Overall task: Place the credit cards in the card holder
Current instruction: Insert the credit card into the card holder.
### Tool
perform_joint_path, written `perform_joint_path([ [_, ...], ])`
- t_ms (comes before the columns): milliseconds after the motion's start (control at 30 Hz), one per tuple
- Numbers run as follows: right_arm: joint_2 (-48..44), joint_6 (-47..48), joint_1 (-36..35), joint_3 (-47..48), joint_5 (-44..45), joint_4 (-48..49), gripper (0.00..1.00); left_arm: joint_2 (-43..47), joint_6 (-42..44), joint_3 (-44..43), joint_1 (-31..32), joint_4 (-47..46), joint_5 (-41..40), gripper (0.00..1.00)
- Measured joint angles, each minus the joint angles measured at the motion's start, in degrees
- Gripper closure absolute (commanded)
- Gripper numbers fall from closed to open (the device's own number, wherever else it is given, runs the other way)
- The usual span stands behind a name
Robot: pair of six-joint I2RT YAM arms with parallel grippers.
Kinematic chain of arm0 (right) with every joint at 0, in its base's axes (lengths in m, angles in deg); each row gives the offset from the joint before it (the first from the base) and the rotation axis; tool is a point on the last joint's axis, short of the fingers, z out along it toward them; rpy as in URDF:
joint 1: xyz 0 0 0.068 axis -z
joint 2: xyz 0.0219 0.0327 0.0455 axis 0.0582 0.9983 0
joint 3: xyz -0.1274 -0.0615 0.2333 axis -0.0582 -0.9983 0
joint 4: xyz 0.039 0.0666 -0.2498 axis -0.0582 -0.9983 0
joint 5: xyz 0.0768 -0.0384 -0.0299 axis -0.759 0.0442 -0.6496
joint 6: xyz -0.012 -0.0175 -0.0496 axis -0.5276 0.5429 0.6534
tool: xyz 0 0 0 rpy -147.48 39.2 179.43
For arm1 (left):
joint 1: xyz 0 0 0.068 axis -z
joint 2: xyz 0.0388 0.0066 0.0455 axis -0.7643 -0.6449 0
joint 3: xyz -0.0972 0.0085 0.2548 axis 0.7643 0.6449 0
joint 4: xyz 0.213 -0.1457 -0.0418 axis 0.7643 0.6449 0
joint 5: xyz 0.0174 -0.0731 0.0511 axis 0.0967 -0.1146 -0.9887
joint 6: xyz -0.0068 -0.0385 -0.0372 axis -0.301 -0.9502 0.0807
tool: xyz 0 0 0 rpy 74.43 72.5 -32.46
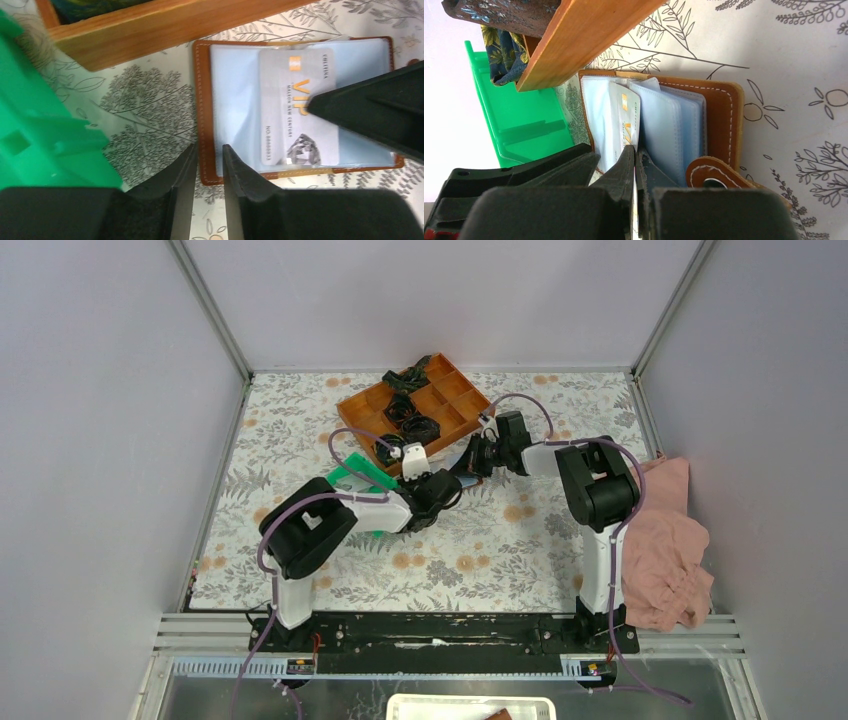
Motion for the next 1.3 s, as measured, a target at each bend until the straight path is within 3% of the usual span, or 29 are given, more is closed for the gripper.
perform_joint_path([
  [367,0.92,-0.09,0.31,0.28,-1.46,0.66,1.00,1.38,-2.29,0.52,0.09,4.33,-1.01,0.62],
  [600,0.92,0.07,0.28,0.44,-1.42,0.31,1.00,0.66,-3.37,-0.33,0.44,5.73,-2.25,0.80],
  [733,0.92,0.35,0.28,0.68,-1.42,-0.20,1.00,0.22,-3.87,-0.57,0.70,5.29,-2.54,0.84],
  [1300,1.42,6.05,-0.52,5.09,-0.79,-7.93,1.00,-0.33,-3.30,-0.96,1.01,5.22,-3.32,0.85],
])
